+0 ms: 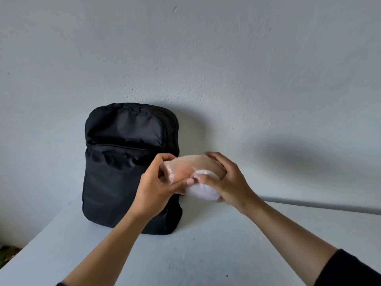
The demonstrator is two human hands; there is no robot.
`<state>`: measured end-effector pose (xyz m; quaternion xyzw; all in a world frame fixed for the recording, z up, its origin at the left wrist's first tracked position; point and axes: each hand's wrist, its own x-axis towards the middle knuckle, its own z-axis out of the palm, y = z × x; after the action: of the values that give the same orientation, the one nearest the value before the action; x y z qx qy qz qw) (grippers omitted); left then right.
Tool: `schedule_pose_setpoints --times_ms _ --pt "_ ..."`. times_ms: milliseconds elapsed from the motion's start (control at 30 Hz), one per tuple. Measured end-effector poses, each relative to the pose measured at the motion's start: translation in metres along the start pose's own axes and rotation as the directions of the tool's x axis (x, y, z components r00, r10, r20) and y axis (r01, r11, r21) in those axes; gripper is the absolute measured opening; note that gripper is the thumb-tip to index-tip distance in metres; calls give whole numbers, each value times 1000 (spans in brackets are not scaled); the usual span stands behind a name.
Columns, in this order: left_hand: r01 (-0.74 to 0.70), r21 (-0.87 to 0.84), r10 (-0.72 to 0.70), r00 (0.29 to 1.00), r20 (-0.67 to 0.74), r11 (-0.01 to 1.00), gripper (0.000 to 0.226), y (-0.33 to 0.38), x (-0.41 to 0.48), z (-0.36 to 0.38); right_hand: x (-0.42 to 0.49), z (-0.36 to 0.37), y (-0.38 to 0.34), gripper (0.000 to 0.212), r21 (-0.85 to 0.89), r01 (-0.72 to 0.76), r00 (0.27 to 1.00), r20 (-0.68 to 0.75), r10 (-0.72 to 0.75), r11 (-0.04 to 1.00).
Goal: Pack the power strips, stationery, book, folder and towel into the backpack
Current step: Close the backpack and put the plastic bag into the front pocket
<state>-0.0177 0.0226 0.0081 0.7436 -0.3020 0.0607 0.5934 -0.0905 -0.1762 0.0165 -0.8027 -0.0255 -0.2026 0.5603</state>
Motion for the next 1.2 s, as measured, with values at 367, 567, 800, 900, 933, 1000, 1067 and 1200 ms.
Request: schedule_pose_setpoints --times_ms 367,567,800,900,933,1000,1067,1200 --pt "125 -212 -170 963 -208 969 48 18 10 -59 27 70 -46 36 68 24 999 40 -27 997" --pt "177 -464 -329 905 -270 868 41 12 26 -89 46 103 -57 46 68 52 980 -196 -37 996" --pt "309 -628 -521 834 -182 714 36 4 37 -108 64 125 -66 54 24 -150 988 -44 151 988" --pt "316 -621 -468 879 -94 718 50 4 41 -119 70 124 -72 78 -26 -95 994 44 96 995" --pt "302 -597 -422 904 -69 744 50 3 45 -125 73 124 -75 77 -34 -49 999 15 49 998" --pt "231 -516 -309 948 -70 825 42 4 57 -136 81 127 -81 73 -46 43 995 -87 -47 998" --pt "107 -308 -154 979 -133 945 37 2 74 -149 92 129 -85 69 -74 135 970 -195 -147 988" --pt "-69 159 80 995 -66 985 40 -5 102 -178 117 136 -88 69 -181 234 908 -312 -282 955"
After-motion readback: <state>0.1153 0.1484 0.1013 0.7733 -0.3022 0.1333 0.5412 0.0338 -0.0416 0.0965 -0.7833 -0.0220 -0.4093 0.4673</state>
